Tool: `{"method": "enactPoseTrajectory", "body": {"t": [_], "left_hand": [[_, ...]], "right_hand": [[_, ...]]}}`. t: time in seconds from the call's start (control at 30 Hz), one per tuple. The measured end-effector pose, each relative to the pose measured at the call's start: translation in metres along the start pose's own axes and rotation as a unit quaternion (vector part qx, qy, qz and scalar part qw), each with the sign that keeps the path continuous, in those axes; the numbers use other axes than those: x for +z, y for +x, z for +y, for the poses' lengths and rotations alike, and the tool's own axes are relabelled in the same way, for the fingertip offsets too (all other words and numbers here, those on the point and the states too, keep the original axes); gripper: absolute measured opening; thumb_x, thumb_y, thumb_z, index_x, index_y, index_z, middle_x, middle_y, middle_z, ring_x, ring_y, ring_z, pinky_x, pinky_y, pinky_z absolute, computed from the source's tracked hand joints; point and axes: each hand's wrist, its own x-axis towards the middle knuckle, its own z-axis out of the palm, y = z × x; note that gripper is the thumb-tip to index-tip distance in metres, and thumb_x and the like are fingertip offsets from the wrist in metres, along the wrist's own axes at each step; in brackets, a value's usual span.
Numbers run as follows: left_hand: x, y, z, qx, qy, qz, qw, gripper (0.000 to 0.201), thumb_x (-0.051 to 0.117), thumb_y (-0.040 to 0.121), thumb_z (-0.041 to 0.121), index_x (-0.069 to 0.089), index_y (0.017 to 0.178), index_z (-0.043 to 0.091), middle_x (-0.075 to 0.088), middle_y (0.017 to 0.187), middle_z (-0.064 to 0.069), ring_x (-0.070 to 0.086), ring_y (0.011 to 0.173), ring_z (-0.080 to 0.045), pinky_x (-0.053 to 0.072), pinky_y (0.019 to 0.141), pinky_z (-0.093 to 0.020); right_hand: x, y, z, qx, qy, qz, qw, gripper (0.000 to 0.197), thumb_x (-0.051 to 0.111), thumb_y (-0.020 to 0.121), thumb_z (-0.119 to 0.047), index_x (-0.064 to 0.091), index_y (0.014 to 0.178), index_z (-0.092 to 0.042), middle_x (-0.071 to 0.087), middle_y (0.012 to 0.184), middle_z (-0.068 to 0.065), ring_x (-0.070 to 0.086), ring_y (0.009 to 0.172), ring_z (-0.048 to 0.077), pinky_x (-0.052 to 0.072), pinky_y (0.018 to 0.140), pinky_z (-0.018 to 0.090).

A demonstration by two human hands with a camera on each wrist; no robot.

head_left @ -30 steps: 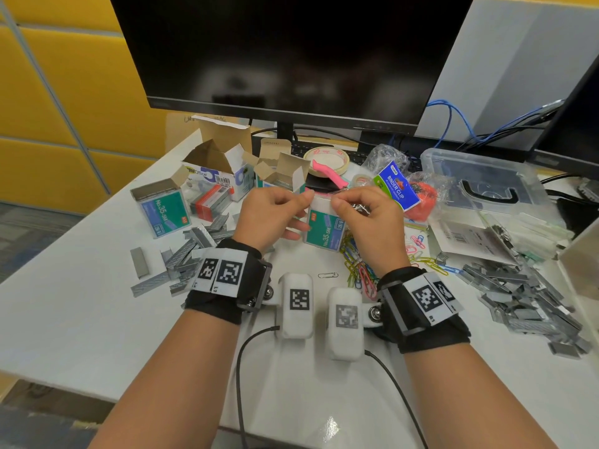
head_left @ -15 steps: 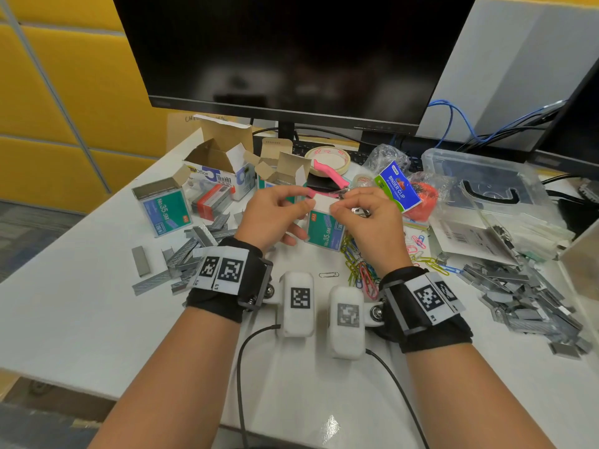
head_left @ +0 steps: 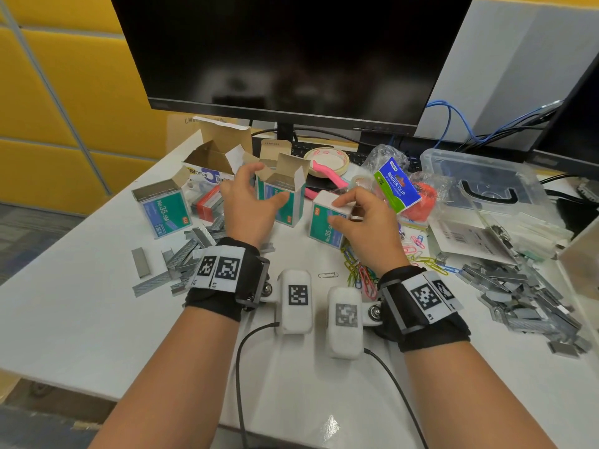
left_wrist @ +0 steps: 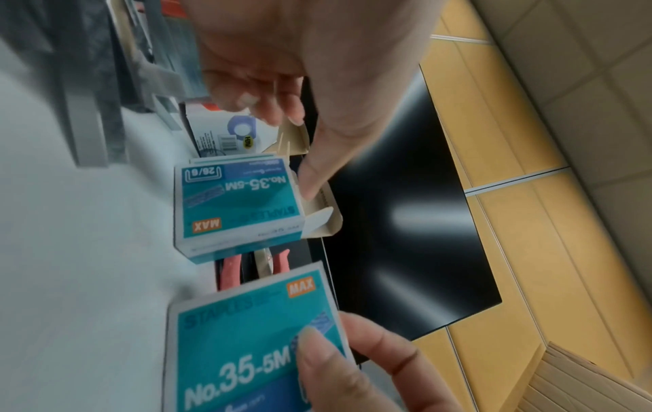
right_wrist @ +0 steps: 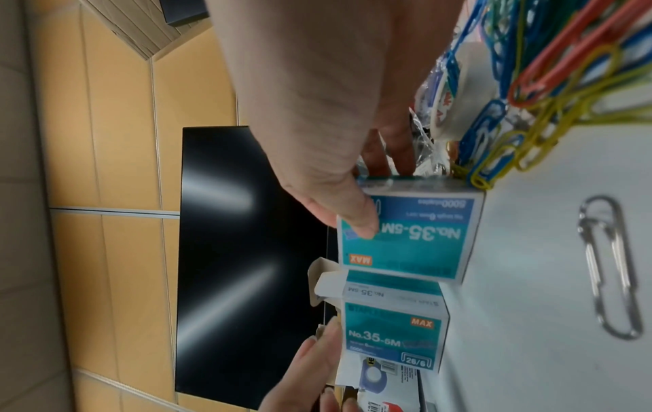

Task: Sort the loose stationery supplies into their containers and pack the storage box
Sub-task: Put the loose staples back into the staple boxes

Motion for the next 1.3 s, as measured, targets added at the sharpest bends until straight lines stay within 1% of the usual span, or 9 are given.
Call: {"method": "enactPoseTrajectory", "body": {"t": [0.13, 0.2, 0.3, 0.43, 0.57, 0.7, 0.87, 1.07, 1.3], "left_hand": [[-0.001, 0.0, 0.0, -0.022, 0.009, -0.031, 0.999, 0.052, 0.069, 0.083, 0.009, 0.054, 0.128, 0.031, 0.025, 0.128, -0.001, 0.034, 0.117, -0.013, 0.042, 0.096, -0.021], [-0.001, 0.0, 0.0, -0.024, 0.021, -0.062, 0.998, 0.048, 0.065, 0.086, 0.009, 0.055, 0.128, 0.028, 0.027, 0.143, -0.004, 0.033, 0.13, -0.017, 0.043, 0.1, -0.027], [-0.001, -0.002, 0.001, -0.028, 0.017, -0.109, 0.993, 0.048, 0.06, 0.089, 0.009, 0.05, 0.134, 0.022, 0.045, 0.141, -0.005, 0.041, 0.131, -0.019, 0.046, 0.096, -0.036], [-0.001, -0.002, 0.002, -0.025, -0.008, -0.114, 0.993, 0.038, 0.056, 0.092, 0.005, 0.056, 0.127, 0.017, 0.051, 0.136, -0.007, 0.053, 0.119, -0.019, 0.052, 0.088, -0.031], [-0.001, -0.004, 0.003, -0.015, -0.003, -0.165, 0.986, 0.042, 0.046, 0.092, -0.007, 0.058, 0.125, 0.015, 0.048, 0.137, -0.005, 0.051, 0.117, -0.015, 0.05, 0.084, -0.021], [0.002, -0.008, 0.006, 0.002, 0.021, -0.188, 0.982, 0.051, 0.042, 0.086, -0.011, 0.061, 0.125, 0.017, 0.051, 0.137, -0.006, 0.045, 0.127, -0.022, 0.048, 0.098, -0.036], [-0.001, -0.011, 0.008, -0.021, -0.002, -0.193, 0.981, 0.045, 0.046, 0.085, -0.007, 0.067, 0.115, 0.019, 0.06, 0.121, -0.002, 0.057, 0.109, -0.021, 0.055, 0.086, -0.039], [-0.007, -0.011, 0.011, -0.052, -0.025, -0.17, 0.984, 0.033, 0.043, 0.093, 0.001, 0.069, 0.093, 0.021, 0.064, 0.103, -0.005, 0.063, 0.089, -0.022, 0.057, 0.074, -0.033], [-0.01, -0.015, 0.015, -0.052, -0.02, -0.182, 0.982, 0.03, 0.045, 0.092, 0.003, 0.07, 0.089, 0.02, 0.062, 0.089, 0.005, 0.062, 0.088, -0.021, 0.057, 0.067, -0.029]], "right_hand": [[-0.003, 0.002, 0.005, 0.002, -0.029, 0.044, 0.999, 0.015, 0.065, 0.086, -0.009, 0.056, 0.089, -0.021, 0.056, 0.097, 0.008, 0.048, 0.076, 0.007, 0.041, 0.06, 0.009], [-0.005, 0.003, 0.006, 0.005, -0.04, 0.064, 0.997, 0.017, 0.065, 0.085, -0.007, 0.056, 0.089, -0.021, 0.054, 0.094, 0.006, 0.045, 0.074, 0.009, 0.036, 0.059, 0.012], [-0.007, 0.003, 0.006, 0.017, -0.049, 0.082, 0.995, 0.017, 0.063, 0.086, -0.006, 0.055, 0.089, -0.021, 0.051, 0.093, 0.003, 0.045, 0.078, 0.012, 0.036, 0.065, 0.02], [-0.007, 0.004, 0.007, 0.022, -0.067, 0.089, 0.994, 0.019, 0.064, 0.085, -0.007, 0.055, 0.091, -0.023, 0.05, 0.103, 0.001, 0.049, 0.096, 0.02, 0.045, 0.083, 0.033], [-0.005, 0.003, 0.004, 0.003, -0.127, 0.049, 0.991, 0.036, 0.067, 0.082, -0.013, 0.059, 0.116, -0.024, 0.04, 0.132, 0.003, 0.032, 0.126, 0.025, 0.024, 0.094, 0.02], [-0.004, -0.005, -0.009, -0.076, -0.115, -0.026, 0.99, 0.067, 0.067, 0.082, -0.019, 0.038, 0.136, -0.046, 0.02, 0.151, 0.0, 0.01, 0.139, 0.021, 0.016, 0.113, 0.042], [-0.004, -0.004, -0.012, -0.075, -0.219, -0.068, 0.971, 0.053, 0.06, 0.088, -0.029, 0.041, 0.132, -0.05, 0.017, 0.155, -0.008, 0.002, 0.143, 0.019, -0.005, 0.113, 0.056], [-0.006, 0.002, -0.003, -0.017, -0.127, 0.037, 0.991, 0.035, 0.055, 0.092, -0.024, 0.058, 0.125, -0.03, 0.048, 0.139, -0.003, 0.021, 0.14, 0.022, 0.015, 0.111, 0.057], [-0.004, 0.012, 0.01, -0.019, -0.203, -0.042, 0.978, 0.041, 0.04, 0.099, -0.019, 0.046, 0.136, -0.035, 0.024, 0.155, -0.001, 0.012, 0.143, 0.028, 0.013, 0.114, 0.053]]}}
